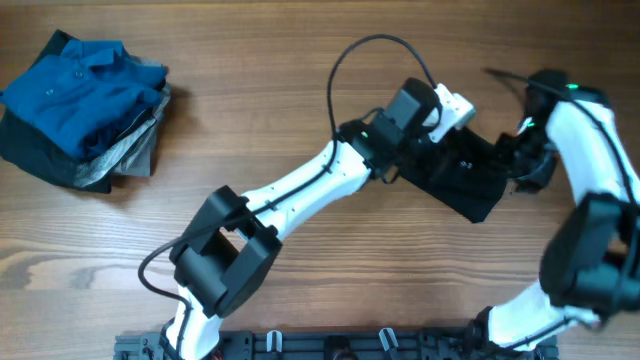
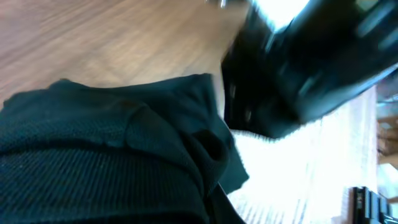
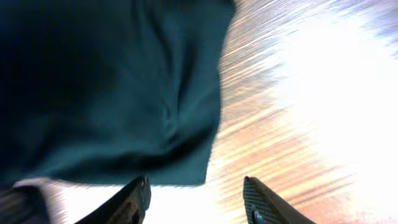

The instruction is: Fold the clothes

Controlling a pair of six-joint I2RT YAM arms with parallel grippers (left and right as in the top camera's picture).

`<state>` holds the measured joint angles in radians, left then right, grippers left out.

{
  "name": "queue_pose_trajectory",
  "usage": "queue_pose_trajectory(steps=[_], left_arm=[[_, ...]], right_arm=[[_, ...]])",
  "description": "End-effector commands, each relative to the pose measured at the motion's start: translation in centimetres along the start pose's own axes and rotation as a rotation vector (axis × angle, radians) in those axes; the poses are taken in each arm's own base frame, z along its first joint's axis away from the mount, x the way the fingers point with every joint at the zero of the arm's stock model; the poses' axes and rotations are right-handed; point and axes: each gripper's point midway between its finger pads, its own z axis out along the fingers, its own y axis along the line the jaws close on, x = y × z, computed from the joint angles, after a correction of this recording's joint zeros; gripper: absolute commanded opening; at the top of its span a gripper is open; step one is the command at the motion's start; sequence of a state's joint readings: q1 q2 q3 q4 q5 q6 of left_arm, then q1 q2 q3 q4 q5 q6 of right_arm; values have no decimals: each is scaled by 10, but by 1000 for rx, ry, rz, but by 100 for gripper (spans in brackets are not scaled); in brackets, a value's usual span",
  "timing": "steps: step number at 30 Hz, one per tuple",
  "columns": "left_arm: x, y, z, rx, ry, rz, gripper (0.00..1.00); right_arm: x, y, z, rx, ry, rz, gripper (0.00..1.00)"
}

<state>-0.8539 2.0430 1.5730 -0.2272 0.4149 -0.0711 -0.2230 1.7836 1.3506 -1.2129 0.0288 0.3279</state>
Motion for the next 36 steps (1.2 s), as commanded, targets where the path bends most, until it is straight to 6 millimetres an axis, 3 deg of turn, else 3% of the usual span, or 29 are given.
queue_pose_trajectory(steps=[1,3,4,6,9,11,14,16,18,19,21,24,27,28,30,32,34,36], left_arm=[[19,-24,29,36,42,49,7],[33,-35,44,56,71,62,10],[44,-43,54,69,92,69,24],[64,-57,69,90,135,83,73],[86,-61,74,51,202,135,86],[85,-57,68,12,214,137,87],[66,-48,44,-39,197,126,88],[40,-38,14,-77,149,110,91],[17,-25,-17,-108,105,88,94],[0,-4,-49,-151,74,52,95],[-9,21,-75,-198,56,9,95],[-6,61,-102,-261,66,-68,95],[8,87,-119,-287,107,-143,95],[11,93,-123,-288,116,-162,95],[17,101,-130,-292,131,-193,95],[21,107,-134,-302,140,-211,93],[23,110,-136,-307,146,-220,91],[25,111,-134,-306,152,-223,91]], right_arm=[[1,-9,-33,-64,-67,68,58],[3,-23,-39,-57,-69,136,59],[3,-30,-41,-60,-69,172,60],[4,-36,-43,-91,-62,205,60],[6,-36,-44,-130,-44,191,60],[6,-36,-44,-133,-45,168,60],[6,-35,-44,-135,-47,143,59],[5,-27,-46,-185,-55,61,59],[8,-4,-51,-310,-52,-79,60],[9,5,-53,-354,-57,-116,64],[4,8,-52,-353,-81,-144,73],[-1,9,-38,-339,-106,-174,84],[-12,12,-19,-343,-159,-182,85],[-14,13,-13,-346,-169,-178,78],[1,17,1,-374,-103,-105,34],[12,18,13,-373,-68,-107,8],[10,20,24,-379,-78,-44,4],[-7,21,37,-382,-152,47,4]])
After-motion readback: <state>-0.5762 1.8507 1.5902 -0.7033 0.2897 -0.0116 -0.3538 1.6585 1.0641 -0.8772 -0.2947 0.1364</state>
